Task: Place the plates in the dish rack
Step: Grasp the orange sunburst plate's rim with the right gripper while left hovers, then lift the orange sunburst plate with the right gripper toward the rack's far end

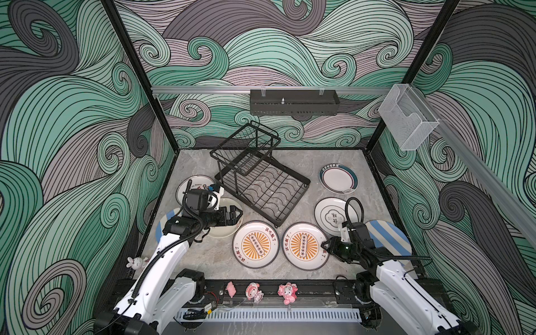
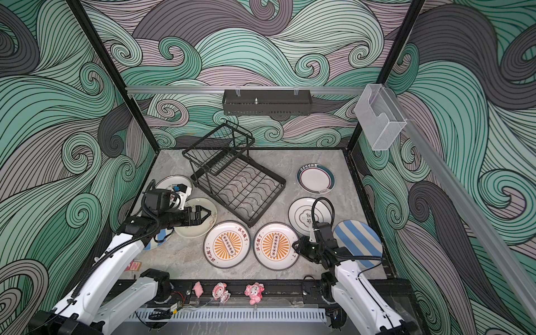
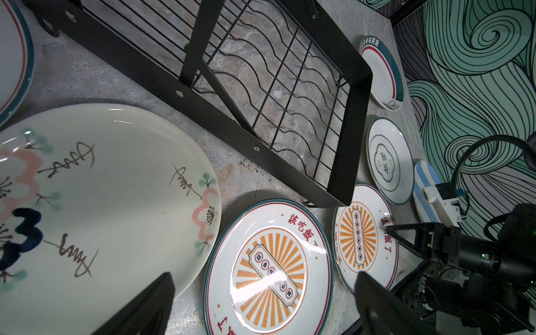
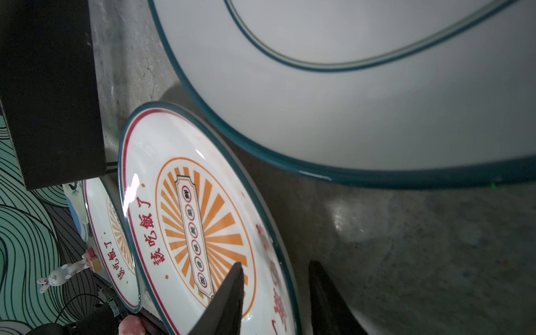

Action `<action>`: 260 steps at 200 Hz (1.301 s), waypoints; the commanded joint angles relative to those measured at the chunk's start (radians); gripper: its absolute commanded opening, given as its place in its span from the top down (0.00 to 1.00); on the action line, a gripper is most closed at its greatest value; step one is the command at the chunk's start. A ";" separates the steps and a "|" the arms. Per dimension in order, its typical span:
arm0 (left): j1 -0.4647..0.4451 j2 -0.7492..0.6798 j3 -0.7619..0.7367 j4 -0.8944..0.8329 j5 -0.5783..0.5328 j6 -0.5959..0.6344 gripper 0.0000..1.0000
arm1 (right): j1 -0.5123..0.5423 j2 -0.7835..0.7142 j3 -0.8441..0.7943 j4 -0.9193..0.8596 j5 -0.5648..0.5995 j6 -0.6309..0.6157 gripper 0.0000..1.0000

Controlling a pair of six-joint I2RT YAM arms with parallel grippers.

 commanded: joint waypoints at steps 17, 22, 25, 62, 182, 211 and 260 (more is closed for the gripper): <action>-0.006 0.007 0.023 -0.024 0.029 0.018 0.01 | 0.002 -0.017 -0.025 -0.021 0.023 0.009 0.67; -0.006 0.009 0.022 -0.023 0.029 0.018 0.02 | 0.003 -0.021 -0.025 -0.021 0.024 0.008 0.69; -0.006 0.010 0.022 -0.024 0.029 0.018 0.01 | 0.003 -0.024 -0.025 -0.020 0.025 0.007 0.71; -0.006 0.023 0.026 -0.029 0.030 0.018 0.01 | 0.003 -0.027 -0.027 -0.021 0.024 0.001 0.80; -0.005 0.008 0.028 -0.027 0.046 0.023 0.01 | 0.000 -0.126 0.055 -0.135 0.039 -0.009 0.93; -0.006 -0.001 0.029 -0.028 0.044 0.018 0.01 | 0.001 -0.158 0.103 -0.202 0.056 -0.027 1.00; -0.006 -0.013 0.035 -0.032 0.029 0.010 0.01 | -0.001 -0.142 0.229 -0.262 0.111 -0.078 1.00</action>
